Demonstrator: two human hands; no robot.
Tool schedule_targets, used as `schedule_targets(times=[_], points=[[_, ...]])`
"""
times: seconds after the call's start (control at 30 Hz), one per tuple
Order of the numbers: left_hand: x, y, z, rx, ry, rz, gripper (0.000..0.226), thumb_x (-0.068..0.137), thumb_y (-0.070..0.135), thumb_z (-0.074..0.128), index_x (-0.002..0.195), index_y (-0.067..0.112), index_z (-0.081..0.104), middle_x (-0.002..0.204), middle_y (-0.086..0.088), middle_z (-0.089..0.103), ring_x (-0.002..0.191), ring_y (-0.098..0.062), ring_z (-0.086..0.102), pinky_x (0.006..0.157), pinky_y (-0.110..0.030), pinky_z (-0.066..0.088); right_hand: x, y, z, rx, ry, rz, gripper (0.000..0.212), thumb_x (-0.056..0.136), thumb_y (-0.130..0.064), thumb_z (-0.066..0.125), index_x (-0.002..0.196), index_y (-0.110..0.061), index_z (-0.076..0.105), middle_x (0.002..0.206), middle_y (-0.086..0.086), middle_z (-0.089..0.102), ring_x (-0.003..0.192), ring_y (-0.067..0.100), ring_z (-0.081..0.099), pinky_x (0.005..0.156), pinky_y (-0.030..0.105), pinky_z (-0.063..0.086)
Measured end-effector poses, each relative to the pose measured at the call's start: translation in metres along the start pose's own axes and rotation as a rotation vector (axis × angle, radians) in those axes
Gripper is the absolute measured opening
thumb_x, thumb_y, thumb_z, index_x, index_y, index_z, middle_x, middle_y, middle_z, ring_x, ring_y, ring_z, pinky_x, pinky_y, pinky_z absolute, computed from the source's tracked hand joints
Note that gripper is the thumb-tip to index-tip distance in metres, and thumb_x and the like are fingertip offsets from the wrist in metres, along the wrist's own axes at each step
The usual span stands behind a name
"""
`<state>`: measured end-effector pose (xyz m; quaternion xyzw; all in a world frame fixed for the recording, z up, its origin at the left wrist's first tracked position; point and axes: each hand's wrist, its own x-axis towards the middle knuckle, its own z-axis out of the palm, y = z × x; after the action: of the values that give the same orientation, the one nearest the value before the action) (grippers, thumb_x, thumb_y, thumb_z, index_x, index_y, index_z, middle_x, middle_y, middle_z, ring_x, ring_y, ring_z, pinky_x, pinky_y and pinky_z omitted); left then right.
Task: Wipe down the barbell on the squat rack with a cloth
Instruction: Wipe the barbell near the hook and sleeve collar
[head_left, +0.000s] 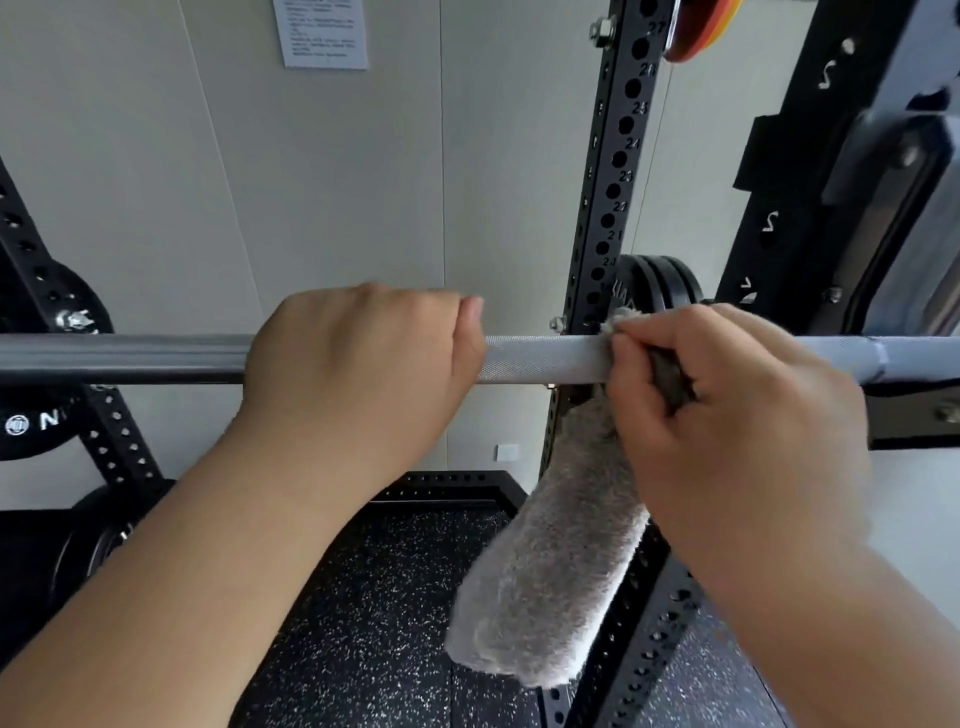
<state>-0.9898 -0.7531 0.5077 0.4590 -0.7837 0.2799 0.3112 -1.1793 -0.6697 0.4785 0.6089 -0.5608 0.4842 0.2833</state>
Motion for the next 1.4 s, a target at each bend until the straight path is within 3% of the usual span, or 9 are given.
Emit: schedule_targets(times=[0.17,0.27,0.4,0.47,0.7,0.83,0.97,1.2,1.4], points=[[0.019,-0.005,-0.005,-0.176,-0.329,-0.081,0.059,0.107,0.051,0.020,0.071,0.017,0.053,0.064,-0.002,0.053,0.059,-0.021,0.051,0.053,-0.034,0.030,-0.012,-0.024,0.021,0.006,-0.080,-0.133,0.018,0.101,-0.021,0.063,0.090,-0.015,0.075,0.072,-0.004,0.062,0.049,0.020,0.054,0.041,0.034,0.046],[0.009,-0.005,-0.008,-0.195,-0.193,-0.032,0.059,0.106,0.051,0.020,0.066,0.017,0.047,0.060,-0.001,0.051,0.057,-0.024,0.049,0.053,-0.036,0.031,0.001,-0.006,0.007,0.016,-0.042,0.002,0.019,0.100,-0.024,0.063,0.086,-0.017,0.073,0.068,-0.005,0.058,0.051,0.020,0.053,0.044,0.033,0.046],[0.001,-0.013,-0.007,-0.150,-0.046,-0.099,0.059,0.105,0.050,0.018,0.075,0.020,0.060,0.063,-0.001,0.054,0.060,-0.029,0.049,0.052,-0.035,0.031,-0.005,-0.042,0.029,0.033,-0.099,-0.158,0.014,0.098,-0.020,0.066,0.087,-0.016,0.072,0.071,-0.004,0.059,0.048,0.023,0.052,0.040,0.033,0.044],[-0.003,-0.023,-0.004,-0.088,0.060,-0.140,0.056,0.106,0.045,0.025,0.061,0.019,0.045,0.052,0.001,0.040,0.048,-0.022,0.034,0.050,-0.029,0.019,-0.007,-0.055,0.038,0.013,-0.167,-0.247,0.004,0.092,-0.015,0.071,0.089,-0.017,0.071,0.073,-0.004,0.060,0.046,0.024,0.052,0.039,0.034,0.046],[-0.027,-0.033,0.012,-0.061,0.258,-0.118,0.040,0.101,0.029,0.042,0.061,0.023,0.037,0.055,0.002,0.034,0.056,-0.024,0.028,0.059,-0.032,0.017,0.003,-0.032,0.013,0.029,-0.115,-0.146,0.018,0.101,-0.026,0.064,0.090,-0.018,0.075,0.074,-0.004,0.066,0.055,0.022,0.061,0.045,0.035,0.050],[-0.032,-0.032,0.015,-0.087,0.285,-0.104,0.036,0.103,0.028,0.040,0.068,0.023,0.044,0.064,0.006,0.039,0.064,-0.023,0.033,0.066,-0.036,0.025,-0.018,-0.056,0.038,-0.018,-0.239,-0.270,0.013,0.081,-0.015,0.081,0.084,-0.023,0.071,0.071,-0.006,0.059,0.046,0.024,0.053,0.039,0.034,0.046],[-0.058,-0.042,0.020,-0.096,0.289,-0.092,0.032,0.105,0.033,0.045,0.099,0.017,0.072,0.090,0.002,0.068,0.085,-0.029,0.059,0.086,-0.043,0.037,-0.009,-0.038,0.023,0.041,-0.125,-0.229,0.023,0.104,-0.028,0.060,0.088,-0.019,0.074,0.073,-0.004,0.062,0.050,0.024,0.057,0.041,0.034,0.046],[-0.059,-0.057,0.021,-0.060,0.310,-0.194,0.034,0.105,0.030,0.042,0.088,0.016,0.067,0.084,0.001,0.063,0.082,-0.029,0.055,0.088,-0.042,0.036,0.008,-0.062,0.042,-0.004,-0.154,-0.303,0.011,0.094,-0.019,0.067,0.084,-0.018,0.070,0.071,-0.002,0.059,0.047,0.027,0.054,0.039,0.035,0.046],[-0.065,-0.041,0.023,-0.096,0.257,-0.212,0.044,0.105,0.042,0.039,0.108,0.011,0.069,0.101,-0.005,0.065,0.097,-0.034,0.055,0.102,-0.049,0.036,0.009,-0.015,-0.004,0.050,-0.068,-0.135,0.015,0.096,-0.021,0.068,0.088,-0.013,0.078,0.073,-0.004,0.068,0.054,0.017,0.060,0.049,0.028,0.051]])
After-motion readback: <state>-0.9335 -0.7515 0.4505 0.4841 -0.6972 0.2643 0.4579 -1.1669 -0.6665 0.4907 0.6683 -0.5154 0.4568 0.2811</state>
